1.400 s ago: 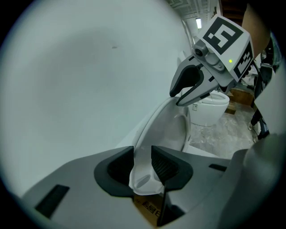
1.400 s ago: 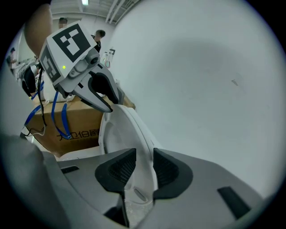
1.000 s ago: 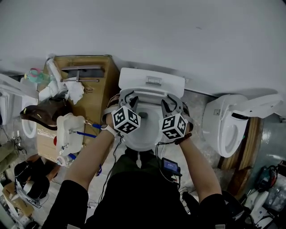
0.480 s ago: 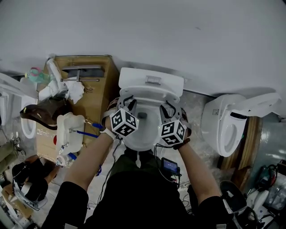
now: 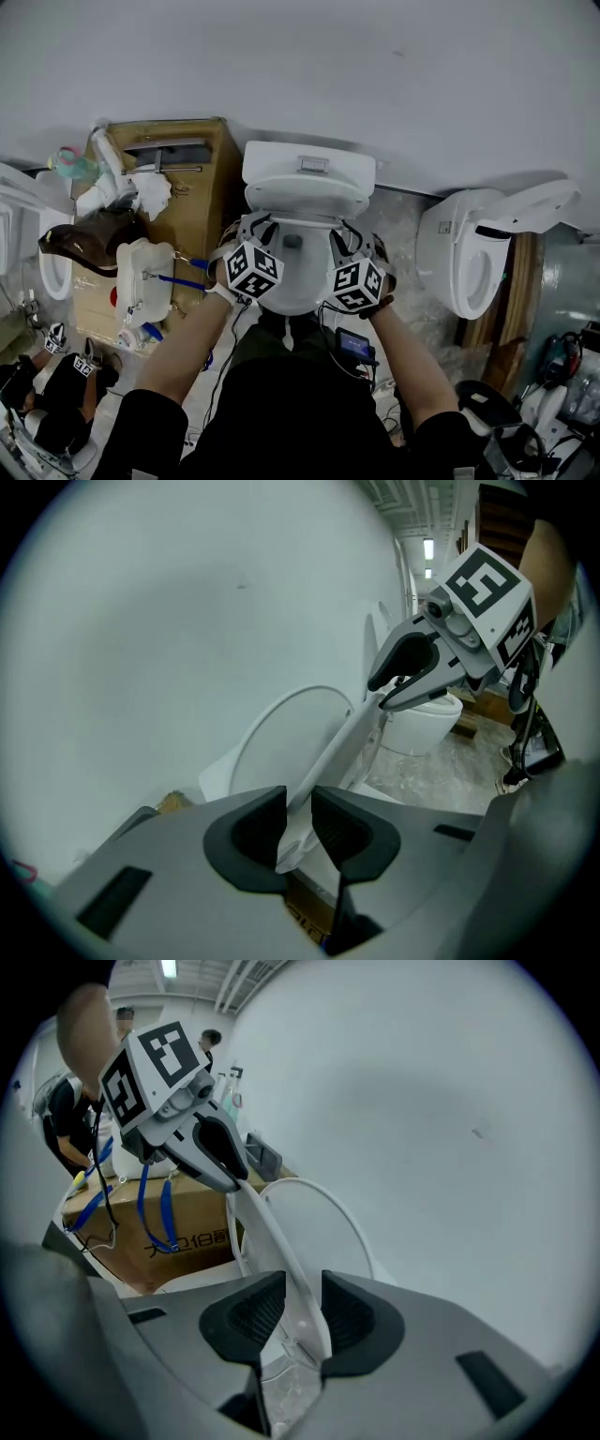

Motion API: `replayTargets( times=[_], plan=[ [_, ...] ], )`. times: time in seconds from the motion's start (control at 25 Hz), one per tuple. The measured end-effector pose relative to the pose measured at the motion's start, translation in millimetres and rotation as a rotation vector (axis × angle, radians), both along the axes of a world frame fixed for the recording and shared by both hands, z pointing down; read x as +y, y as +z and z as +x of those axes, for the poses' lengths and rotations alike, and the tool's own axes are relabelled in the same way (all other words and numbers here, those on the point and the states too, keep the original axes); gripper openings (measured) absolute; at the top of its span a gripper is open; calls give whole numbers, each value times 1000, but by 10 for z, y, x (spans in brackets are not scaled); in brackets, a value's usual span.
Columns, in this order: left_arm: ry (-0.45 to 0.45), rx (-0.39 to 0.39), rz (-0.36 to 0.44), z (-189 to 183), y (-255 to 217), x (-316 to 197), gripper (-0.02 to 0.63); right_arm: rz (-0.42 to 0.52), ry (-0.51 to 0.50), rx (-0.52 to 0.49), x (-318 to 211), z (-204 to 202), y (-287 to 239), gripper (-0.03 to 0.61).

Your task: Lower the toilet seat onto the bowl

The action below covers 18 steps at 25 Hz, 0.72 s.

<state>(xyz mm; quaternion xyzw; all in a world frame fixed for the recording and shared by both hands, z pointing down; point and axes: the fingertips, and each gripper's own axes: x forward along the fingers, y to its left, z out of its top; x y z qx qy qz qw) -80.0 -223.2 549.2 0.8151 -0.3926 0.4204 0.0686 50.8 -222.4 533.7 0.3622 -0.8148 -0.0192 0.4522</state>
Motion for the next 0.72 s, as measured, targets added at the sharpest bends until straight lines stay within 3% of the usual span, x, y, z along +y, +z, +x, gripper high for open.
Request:
replayTargets(
  times=[0.2, 0.32, 0.72],
  plan=[
    [12, 12, -7, -1, 23, 181, 92, -25, -1, 23, 141, 13, 52, 135],
    [27, 15, -15, 2, 44, 279, 94, -28, -4, 38, 266, -7, 84, 97],
    [85, 17, -59, 7, 132, 638, 100, -49, 15, 76, 626, -3, 176, 94]
  ],
)
